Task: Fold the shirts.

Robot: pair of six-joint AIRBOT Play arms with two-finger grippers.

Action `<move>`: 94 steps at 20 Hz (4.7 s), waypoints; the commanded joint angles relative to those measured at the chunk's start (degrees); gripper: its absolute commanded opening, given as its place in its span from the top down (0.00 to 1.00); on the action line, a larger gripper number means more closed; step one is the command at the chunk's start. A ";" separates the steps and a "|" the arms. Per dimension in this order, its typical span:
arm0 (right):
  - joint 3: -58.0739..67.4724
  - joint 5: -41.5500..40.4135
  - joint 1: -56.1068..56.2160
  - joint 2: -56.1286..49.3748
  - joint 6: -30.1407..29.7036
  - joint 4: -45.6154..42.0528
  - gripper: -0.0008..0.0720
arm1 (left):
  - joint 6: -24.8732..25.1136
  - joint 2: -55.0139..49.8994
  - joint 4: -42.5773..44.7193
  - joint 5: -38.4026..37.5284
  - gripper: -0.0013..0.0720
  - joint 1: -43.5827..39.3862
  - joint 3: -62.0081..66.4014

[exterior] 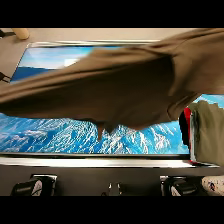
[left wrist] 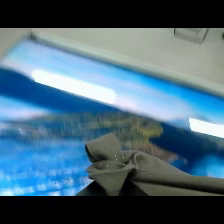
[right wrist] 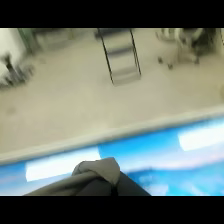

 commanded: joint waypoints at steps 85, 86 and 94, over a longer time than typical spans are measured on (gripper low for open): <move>-44.04 21.42 -12.46 -29.62 -25.59 35.87 0.12 | 9.90 -48.92 -21.27 11.74 0.49 -21.77 -21.40; -46.21 19.67 -12.46 -29.62 -26.32 38.75 0.12 | 9.81 -48.83 -21.27 11.65 0.65 -21.51 -21.38; -57.13 7.13 -12.46 -29.68 -29.70 50.86 0.39 | 13.92 -38.36 -20.61 10.14 0.93 -21.24 -21.24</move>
